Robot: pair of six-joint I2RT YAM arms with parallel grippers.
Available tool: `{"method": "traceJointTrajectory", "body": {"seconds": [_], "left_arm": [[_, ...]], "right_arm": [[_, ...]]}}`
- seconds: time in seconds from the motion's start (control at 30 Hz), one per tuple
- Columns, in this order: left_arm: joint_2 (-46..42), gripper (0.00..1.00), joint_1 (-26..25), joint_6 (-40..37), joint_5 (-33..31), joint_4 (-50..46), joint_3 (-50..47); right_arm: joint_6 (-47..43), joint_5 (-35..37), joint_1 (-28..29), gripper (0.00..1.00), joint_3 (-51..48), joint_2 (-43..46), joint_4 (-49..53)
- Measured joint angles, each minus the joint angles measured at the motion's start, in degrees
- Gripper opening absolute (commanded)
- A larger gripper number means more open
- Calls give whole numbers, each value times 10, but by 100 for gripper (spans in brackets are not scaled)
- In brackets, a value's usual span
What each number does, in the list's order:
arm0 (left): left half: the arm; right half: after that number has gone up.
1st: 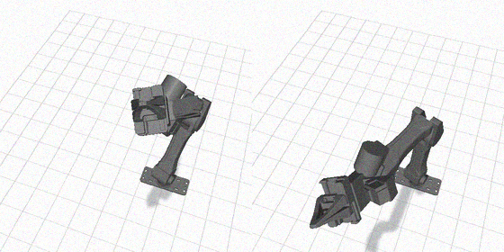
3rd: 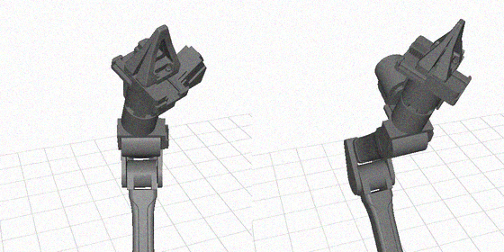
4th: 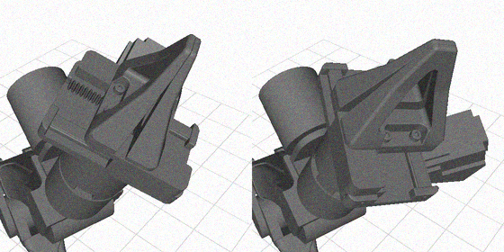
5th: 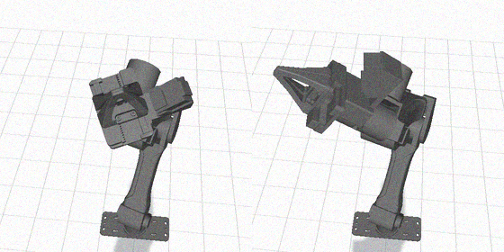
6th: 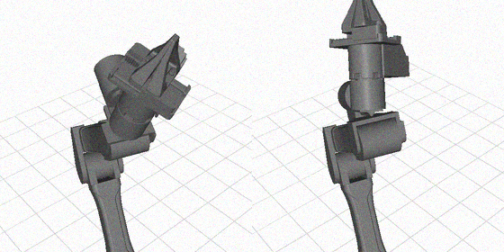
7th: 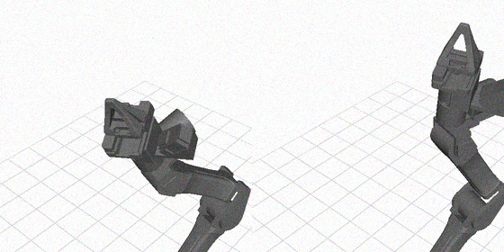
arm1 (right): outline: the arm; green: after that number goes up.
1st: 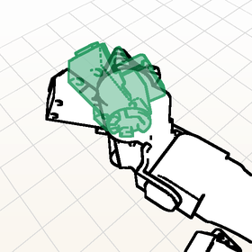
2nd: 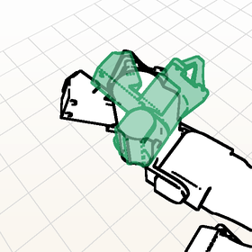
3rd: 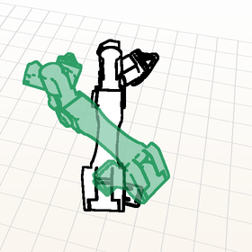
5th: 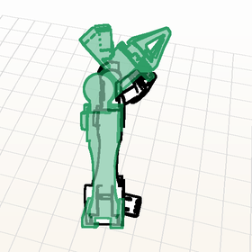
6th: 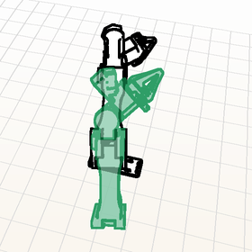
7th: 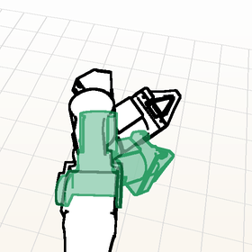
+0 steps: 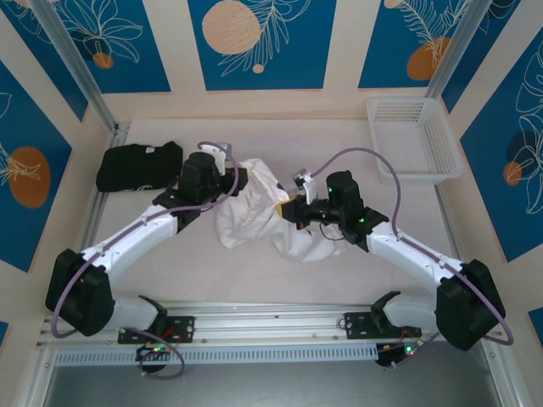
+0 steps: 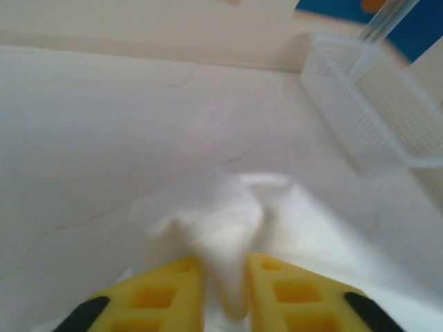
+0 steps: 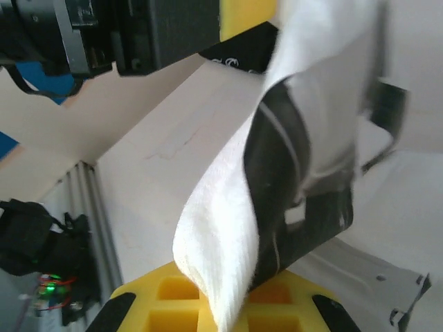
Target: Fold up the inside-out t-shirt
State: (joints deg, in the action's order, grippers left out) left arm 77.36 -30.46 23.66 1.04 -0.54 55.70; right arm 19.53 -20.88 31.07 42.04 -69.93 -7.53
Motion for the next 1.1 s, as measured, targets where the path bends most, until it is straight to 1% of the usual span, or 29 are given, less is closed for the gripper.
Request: {"method": "traceJointTrajectory", "body": {"seconds": [0.07,0.13,0.2,0.23,0.3,0.37,0.4,0.47,0.5,0.53,0.63,0.67,0.7,0.77,0.83,0.93,1.1], "left_arm": [[-13,56,0,-11,-1,-1,-27],[-50,62,-3,-20,5,4,-77],[-101,70,-7,-32,28,18,-136],[-124,72,-10,-38,44,34,-164],[-155,73,-21,-49,81,64,-204],[-152,72,-33,-59,113,85,-214],[-141,70,-39,-66,127,101,-214],[-112,60,-49,-77,147,122,-207],[-91,52,-54,-83,156,128,-201],[-68,42,-57,-92,166,135,-193],[-15,9,-63,-92,185,149,-172],[-8,3,-63,-88,187,151,-168],[-5,0,-63,-87,186,152,-167],[-12,0,-63,-81,184,160,-167],[-29,0,-63,-64,183,176,-167],[-63,0,-61,-40,185,202,-168],[-102,0,-47,-7,195,224,-169]], "right_arm": [[23,-24,-13,0,1,-19,-10],[39,-39,-20,0,4,-34,-16],[49,-51,-25,0,8,-45,-20],[52,-55,-26,0,11,-50,-21],[57,-64,-27,0,17,-57,-23],[60,-69,-28,0,23,-63,-23],[60,-71,-29,0,26,-64,-23],[60,-74,-30,0,29,-65,-23],[60,-75,-30,0,30,-65,-23],[60,-76,-30,1,30,-65,-23],[60,-76,-30,4,30,-64,-19],[58,-74,-31,6,30,-63,-14],[54,-67,-31,10,30,-59,-4],[41,-41,-30,17,30,-48,24],[26,-7,-29,21,30,-34,48],[13,28,-24,22,29,-25,59],[-3,81,-9,21,30,-34,83]]}}
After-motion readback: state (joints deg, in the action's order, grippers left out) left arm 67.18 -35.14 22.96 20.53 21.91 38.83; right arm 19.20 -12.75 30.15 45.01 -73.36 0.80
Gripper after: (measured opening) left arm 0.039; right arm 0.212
